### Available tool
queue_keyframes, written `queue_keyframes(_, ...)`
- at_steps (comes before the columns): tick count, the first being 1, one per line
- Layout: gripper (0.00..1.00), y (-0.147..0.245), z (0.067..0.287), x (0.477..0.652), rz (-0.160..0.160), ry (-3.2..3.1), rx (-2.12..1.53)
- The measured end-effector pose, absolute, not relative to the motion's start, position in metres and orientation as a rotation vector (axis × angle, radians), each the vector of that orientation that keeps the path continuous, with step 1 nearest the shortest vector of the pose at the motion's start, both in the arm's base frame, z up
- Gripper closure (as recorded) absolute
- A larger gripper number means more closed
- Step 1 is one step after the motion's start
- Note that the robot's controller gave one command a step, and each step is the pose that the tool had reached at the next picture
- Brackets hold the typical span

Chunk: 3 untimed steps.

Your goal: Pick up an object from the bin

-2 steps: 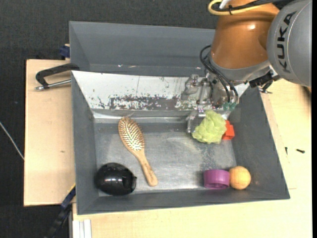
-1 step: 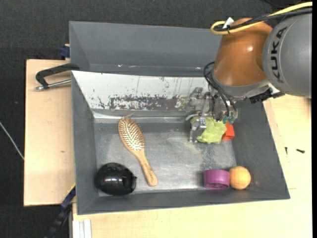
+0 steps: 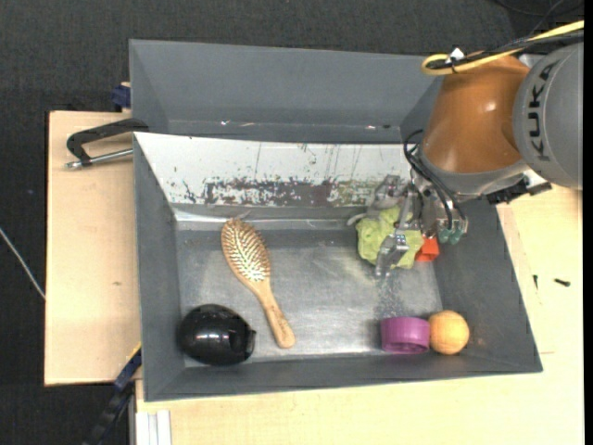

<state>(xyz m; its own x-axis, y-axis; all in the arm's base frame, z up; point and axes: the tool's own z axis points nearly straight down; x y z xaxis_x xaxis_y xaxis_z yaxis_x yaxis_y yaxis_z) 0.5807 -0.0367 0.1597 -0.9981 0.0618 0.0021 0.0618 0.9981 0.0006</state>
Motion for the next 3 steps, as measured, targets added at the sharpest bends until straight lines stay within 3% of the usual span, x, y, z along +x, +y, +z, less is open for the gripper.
queue_keyframes(1, 0.00, -0.062, 0.133, 0.599, -0.003, -3.125, -0.370)
queue_keyframes(2, 0.00, -0.051, 0.077, 0.600, -0.009, -3.117, -0.522)
queue_keyframes(3, 1.00, -0.044, 0.078, 0.598, -0.009, -3.109, -0.613)
